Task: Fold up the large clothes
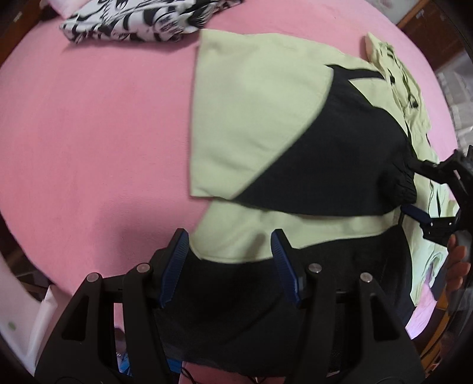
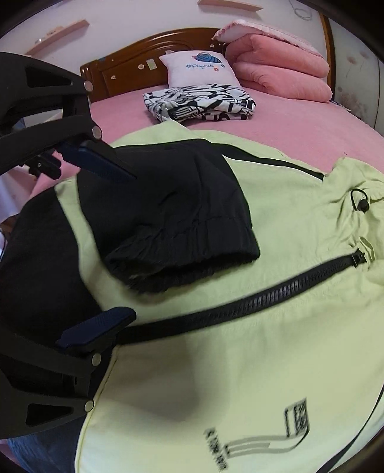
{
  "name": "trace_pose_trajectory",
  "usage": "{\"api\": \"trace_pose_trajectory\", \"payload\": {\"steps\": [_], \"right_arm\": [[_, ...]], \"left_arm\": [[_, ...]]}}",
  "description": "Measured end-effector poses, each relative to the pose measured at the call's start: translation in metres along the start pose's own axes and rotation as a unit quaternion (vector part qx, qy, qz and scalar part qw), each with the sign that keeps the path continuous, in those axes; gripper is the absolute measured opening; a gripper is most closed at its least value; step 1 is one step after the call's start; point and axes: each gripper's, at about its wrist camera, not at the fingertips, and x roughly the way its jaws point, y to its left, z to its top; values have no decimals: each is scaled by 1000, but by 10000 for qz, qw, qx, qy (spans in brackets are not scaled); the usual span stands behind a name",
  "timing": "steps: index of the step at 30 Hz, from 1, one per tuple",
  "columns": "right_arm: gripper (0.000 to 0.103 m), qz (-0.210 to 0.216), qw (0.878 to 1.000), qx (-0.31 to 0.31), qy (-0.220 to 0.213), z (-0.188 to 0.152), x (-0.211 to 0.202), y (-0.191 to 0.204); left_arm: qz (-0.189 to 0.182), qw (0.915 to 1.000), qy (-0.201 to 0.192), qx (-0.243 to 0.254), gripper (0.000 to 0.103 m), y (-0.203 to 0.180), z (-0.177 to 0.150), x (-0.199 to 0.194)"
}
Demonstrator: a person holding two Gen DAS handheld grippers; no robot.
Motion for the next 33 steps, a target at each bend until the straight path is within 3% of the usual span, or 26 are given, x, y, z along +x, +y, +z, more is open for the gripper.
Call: {"api": "trace_pose_trajectory", "payload": {"steps": [2,4,5,6,15,20,27,31,33], "right_arm": [[66,-184,9996,-155,-115,5,7,8],[45,-268,9990,-309,-184,12,14,14],[25,-331,9987,-331,-203,14,15,17],[14,-323,9987,-320,-242,16,13,18],[10,380,9860,-1021,-1262,34,-68,82],[10,290,9721,-1475,-1799,36,-128,103],[10,-102,9582,-1608,-2363,23,-203,74],[10,-410,9612,-1372,-2358,18,-217,43],[10,-584,9622,-1258,-2343,13,-215,26]], "left_arm": [[-96,10000,-8,21,55,11,1,5],[-198,9998,3,37,55,20,2,13],[-272,9996,-15,1,55,25,3,18],[-301,9995,-27,-15,55,28,3,22],[-750,9965,-307,-182,55,52,8,36],[-744,9959,-502,75,54,55,15,35],[-567,9958,-661,299,49,69,15,33],[-582,9954,-704,280,46,81,22,31],[-466,9958,-700,373,39,84,24,30]]}}
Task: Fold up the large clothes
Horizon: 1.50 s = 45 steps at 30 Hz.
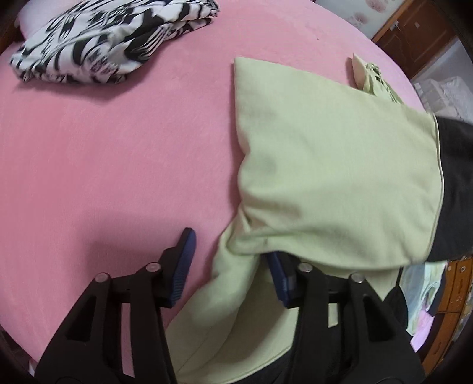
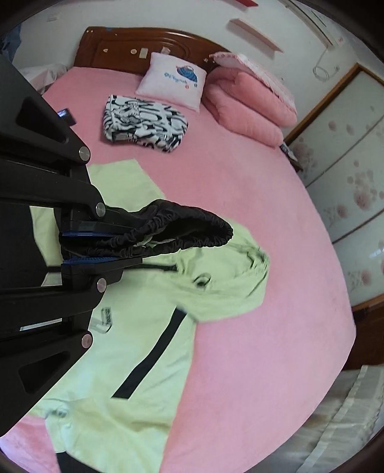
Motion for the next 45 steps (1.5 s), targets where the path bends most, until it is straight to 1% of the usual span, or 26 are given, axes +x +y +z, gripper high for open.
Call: {"api": "trace_pose_trajectory", "payload": {"steps": [2,3,7,8,9,10,11,12,13,18,21,22,23,25,29,31,32,33,34,38,39,40,41,42,44,45], "right_arm": [[10,-279,9996,60,66,-12,6,-17],[10,-334,9993,139,128,-18,10,-25],[10,-598,9966,445,338,-44,30,-57],[10,-885,9947,354,376,-52,37,-63],[10,-1090,9929,238,409,-60,44,-70],[10,-1344,9899,70,450,-66,52,-73],[10,-1513,9872,-59,502,-73,63,-78],[10,-1601,9855,-106,555,-77,70,-80],[10,-1660,9843,-104,587,-80,76,-83],[10,-1907,9798,-8,594,-88,110,-98],[10,-2018,9774,97,618,-84,130,-103],[10,-2055,9768,121,591,-81,136,-105],[10,-2075,9764,162,570,-80,138,-107],[10,-2067,9769,228,500,-80,144,-109],[12,-1818,9802,674,410,-79,142,-120],[16,-1798,9801,759,368,-78,135,-122],[24,-1907,9781,762,346,-79,129,-122],[35,-2000,9764,749,335,-78,123,-122],[41,-2144,9739,703,257,-80,114,-119],[44,-2477,9676,485,-75,-85,79,-109],[44,-2487,9674,456,-138,-87,71,-105],[44,-2415,9694,416,-169,-90,65,-100],[44,-2234,9740,337,-154,-93,61,-92],[44,-2046,9785,252,-114,-92,61,-84],[43,-1515,9884,16,50,-102,60,-66],[38,-1299,9914,-56,119,-109,58,-59]], "left_arm": [[103,9999,35,50,35,3,-2,-1],[135,9999,43,59,32,5,-4,-2],[144,9999,57,1,32,5,-14,-12],[112,9999,89,-47,32,15,-18,-15],[82,9999,118,-52,32,8,-16,-15],[51,9999,128,-38,29,10,-17,-17],[-51,9999,144,8,24,16,-22,-19],[-57,9998,168,52,23,-3,-12,-12],[-34,9998,180,97,23,-12,-6,-6],[24,9994,259,207,22,-25,3,8],[75,9991,290,295,22,-20,-1,4],[85,9990,300,319,22,-29,5,11],[101,9988,305,370,22,-26,3,9],[137,9984,322,451,23,-29,3,13],[147,9976,307,605,22,-36,8,14],[186,9971,309,663,23,-40,9,10],[271,9964,366,712,23,-41,9,7],[358,9956,425,751,23,-43,7,3],[428,9950,455,775,23,-45,6,-2],[678,9933,360,866,23,-58,2,-35],[607,9943,303,825,23,-61,1,-46],[387,9959,283,771,23,-63,1,-57],[88,9969,304,721,23,-68,1,-66],[-102,9969,322,708,23,-70,-1,-72],[-625,9936,324,886,22,-86,-3,-87],[-772,9914,320,1008,14,-97,-4,-90]]}}
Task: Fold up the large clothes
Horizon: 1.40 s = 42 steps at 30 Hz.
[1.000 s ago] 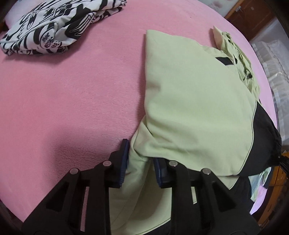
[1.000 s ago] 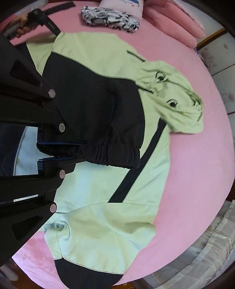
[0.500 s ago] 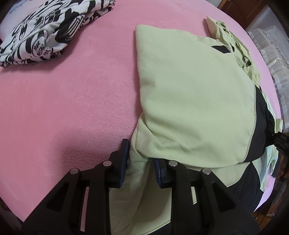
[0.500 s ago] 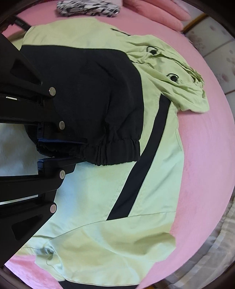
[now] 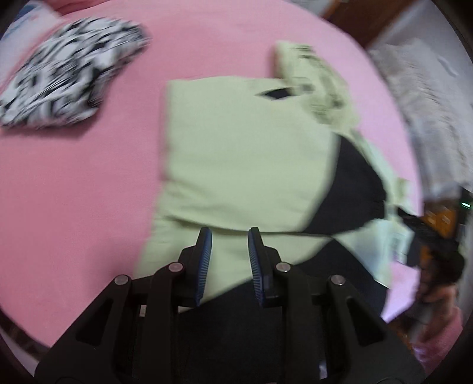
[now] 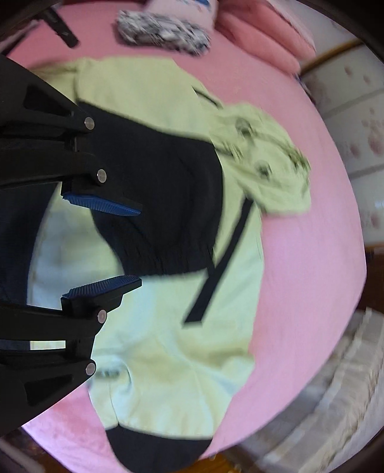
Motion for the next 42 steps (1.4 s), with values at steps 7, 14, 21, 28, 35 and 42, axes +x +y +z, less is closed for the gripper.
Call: {"api": "trace_pose_trajectory", "payload": {"steps": [7,14,21,28,35,42], "right_arm": [[1,1341,9900,-389,211,-21,31,59],[1,1353,9884,-179,659,-27,91,77],[0,886,9940,-339,553,-16,106,52],[0,-61,9993,262,243,-1,102,-37],[0,-500,9986,83,-178,11,74,-36],[0,1471,9876,496,-220,24,53,12]], "left_arm": [[-317,9971,166,669,0,-68,19,40],[132,9941,863,638,0,-78,22,121],[1036,9899,709,654,0,-48,17,141],[1531,9868,531,-62,0,18,21,120],[1799,9821,547,82,0,7,31,111],[623,9974,60,356,0,-40,67,89]]}}
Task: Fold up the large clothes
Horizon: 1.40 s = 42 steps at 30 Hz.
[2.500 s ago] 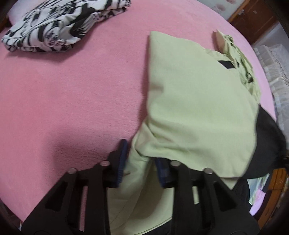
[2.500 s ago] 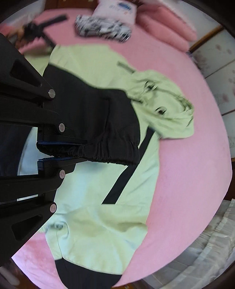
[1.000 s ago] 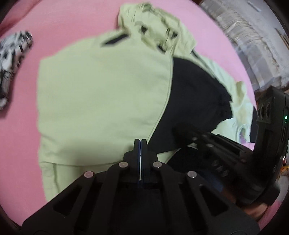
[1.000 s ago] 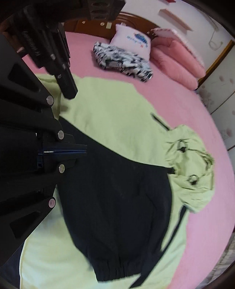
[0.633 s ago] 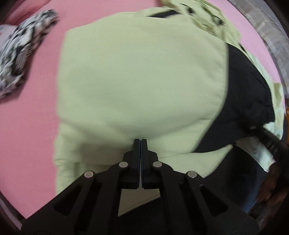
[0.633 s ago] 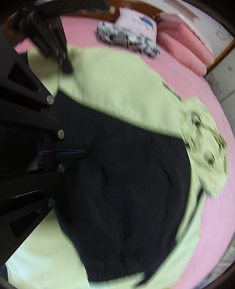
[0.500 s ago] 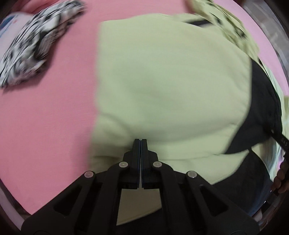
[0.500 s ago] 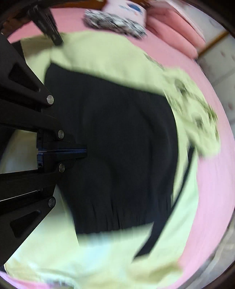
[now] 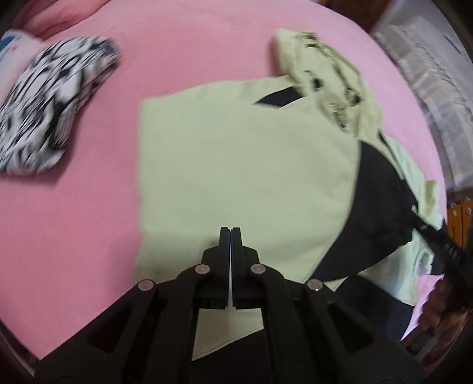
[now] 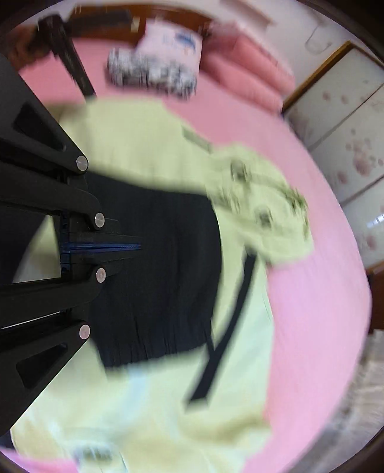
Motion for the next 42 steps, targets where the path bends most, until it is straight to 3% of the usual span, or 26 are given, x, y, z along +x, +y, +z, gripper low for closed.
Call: {"api": "trace_pose_trajectory", "payload": {"steps": [1,3,7,13,20,25,30,33,36,42], "right_arm": [[0,294,9995,-47,48,-1,10,12],[0,489,9984,-183,198,-1,35,34],[0,432,9975,-330,443,2,92,70],[0,405,9969,-418,532,25,141,70],[0,381,9984,-379,196,44,127,43],[0,710,9972,-245,59,46,112,20],[0,257,9995,-127,-158,47,96,-10],[0,15,9997,61,-241,48,87,-37],[0,-815,9964,162,-172,52,79,-62],[0,-1217,9914,377,-297,55,63,-75]], "left_arm": [[-97,9999,-8,38,0,-6,8,5],[-192,9997,-102,55,0,-16,24,19],[-194,9995,95,-232,0,-18,54,60],[-338,9990,-8,-301,0,-13,70,95],[-27,9993,-371,25,0,-2,101,97],[96,9975,-602,-351,0,31,121,95],[757,9929,-694,-597,0,72,130,97],[590,9923,-770,-773,0,95,132,99],[460,9906,-768,-1031,0,113,134,103],[1025,9838,-830,-1216,0,130,142,101]]}}
